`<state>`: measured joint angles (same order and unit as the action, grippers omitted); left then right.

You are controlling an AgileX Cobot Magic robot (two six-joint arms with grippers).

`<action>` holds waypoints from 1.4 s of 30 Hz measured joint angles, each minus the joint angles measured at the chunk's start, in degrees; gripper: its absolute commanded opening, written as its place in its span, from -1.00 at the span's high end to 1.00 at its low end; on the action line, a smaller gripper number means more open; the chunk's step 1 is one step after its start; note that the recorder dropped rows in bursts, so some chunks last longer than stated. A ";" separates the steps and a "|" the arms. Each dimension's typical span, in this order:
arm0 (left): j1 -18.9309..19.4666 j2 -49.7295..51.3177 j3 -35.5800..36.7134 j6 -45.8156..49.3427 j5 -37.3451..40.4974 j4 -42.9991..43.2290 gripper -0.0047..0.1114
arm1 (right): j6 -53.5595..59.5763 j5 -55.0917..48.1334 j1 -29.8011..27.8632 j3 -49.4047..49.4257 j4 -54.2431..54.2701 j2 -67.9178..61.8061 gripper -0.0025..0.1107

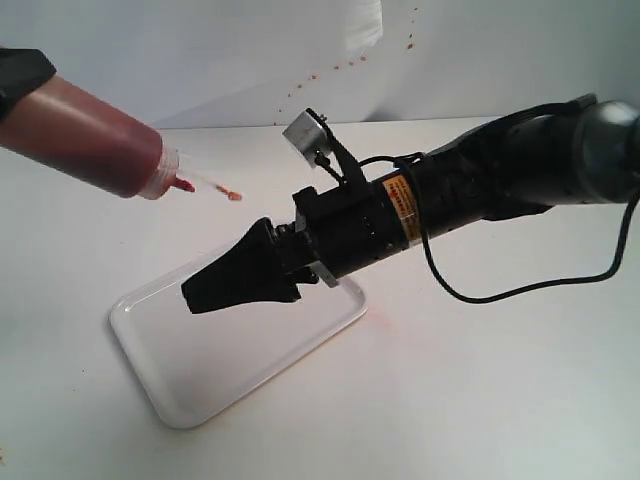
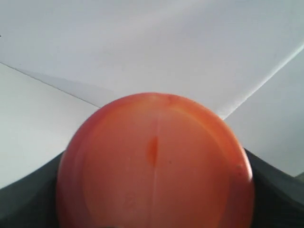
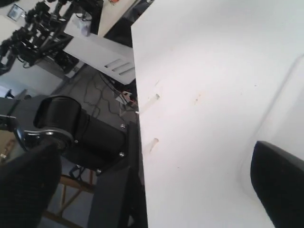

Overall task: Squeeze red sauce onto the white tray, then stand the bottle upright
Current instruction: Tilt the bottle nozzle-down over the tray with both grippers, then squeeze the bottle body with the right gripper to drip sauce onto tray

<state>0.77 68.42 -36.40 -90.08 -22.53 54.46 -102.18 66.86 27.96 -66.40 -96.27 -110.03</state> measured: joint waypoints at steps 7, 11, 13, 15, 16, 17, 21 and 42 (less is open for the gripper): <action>0.00 -0.13 -4.23 -22.13 -0.72 36.35 0.92 | 3.70 -4.03 -0.12 0.23 -3.26 3.27 -0.83; 0.00 -0.13 -5.98 -28.27 -5.70 45.09 0.92 | 8.44 -4.32 -0.25 0.23 -3.52 3.81 -0.83; 0.00 -0.14 -6.53 -28.38 -7.90 46.18 0.92 | 9.29 -5.18 -0.25 0.34 -3.64 3.81 -0.83; 0.00 -0.14 -6.77 -27.48 -9.82 46.80 0.92 | 9.75 -5.76 -0.25 0.35 -3.64 3.81 -0.84; 0.00 -0.14 -6.84 -26.25 -10.56 46.84 0.92 | 10.00 -6.16 -0.25 0.35 -3.64 3.81 -0.84; 0.00 -0.24 -6.84 -24.53 -11.26 46.93 0.92 | 10.71 -6.44 -0.25 0.35 -3.64 3.81 -0.84; 0.00 -0.24 -6.84 -21.01 -13.06 47.36 0.92 | 15.56 -9.25 -0.25 0.35 -3.75 3.81 -0.84; -6.22 4.29 -7.00 -4.85 -13.30 40.88 0.92 | 35.64 -15.69 0.45 0.35 16.52 3.81 -0.83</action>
<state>-5.45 72.71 -43.40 -94.93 -35.83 95.34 -66.54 51.17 28.40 -66.06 -79.75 -106.22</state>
